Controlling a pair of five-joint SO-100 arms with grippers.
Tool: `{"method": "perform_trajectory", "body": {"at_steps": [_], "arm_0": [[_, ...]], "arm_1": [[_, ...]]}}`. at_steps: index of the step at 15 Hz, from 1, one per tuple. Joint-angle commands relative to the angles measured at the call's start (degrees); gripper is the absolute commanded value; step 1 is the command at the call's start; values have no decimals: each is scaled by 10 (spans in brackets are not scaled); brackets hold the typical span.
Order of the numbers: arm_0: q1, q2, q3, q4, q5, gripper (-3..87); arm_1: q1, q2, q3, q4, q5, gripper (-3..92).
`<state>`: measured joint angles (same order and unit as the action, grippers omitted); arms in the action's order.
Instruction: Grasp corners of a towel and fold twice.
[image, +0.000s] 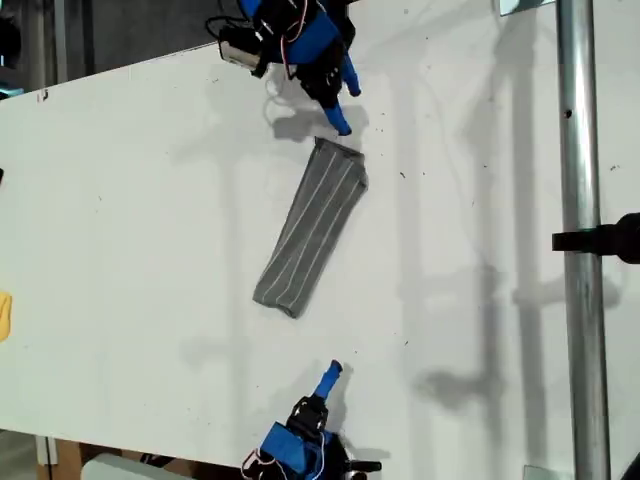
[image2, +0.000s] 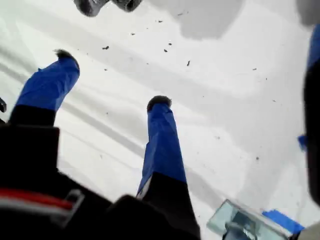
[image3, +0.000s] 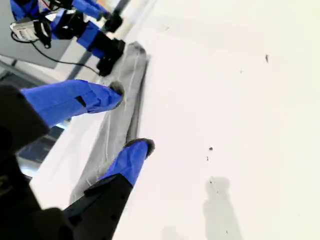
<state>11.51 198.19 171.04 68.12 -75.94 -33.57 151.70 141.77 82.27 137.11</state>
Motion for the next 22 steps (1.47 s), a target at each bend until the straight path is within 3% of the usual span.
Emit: {"method": "perform_trajectory", "body": {"at_steps": [1,3,6,13,19,22], "arm_0": [[8,5,15,-26,-6,173],[8,5,20,-28,-9,173],[3,5,21,-22,-8,173],[-18,5,16,11,-3,179],[-18,6,5,37,-4,185],[-17,6,3,40,1,188]], "arm_1": [[39,88,99,-74,-32,313],[94,111,126,-77,-83,317],[150,80,173,-163,-128,317],[204,-330,67,-402,-185,299],[277,-392,41,-445,-248,287],[395,-431,-2,-426,-373,222]]}}
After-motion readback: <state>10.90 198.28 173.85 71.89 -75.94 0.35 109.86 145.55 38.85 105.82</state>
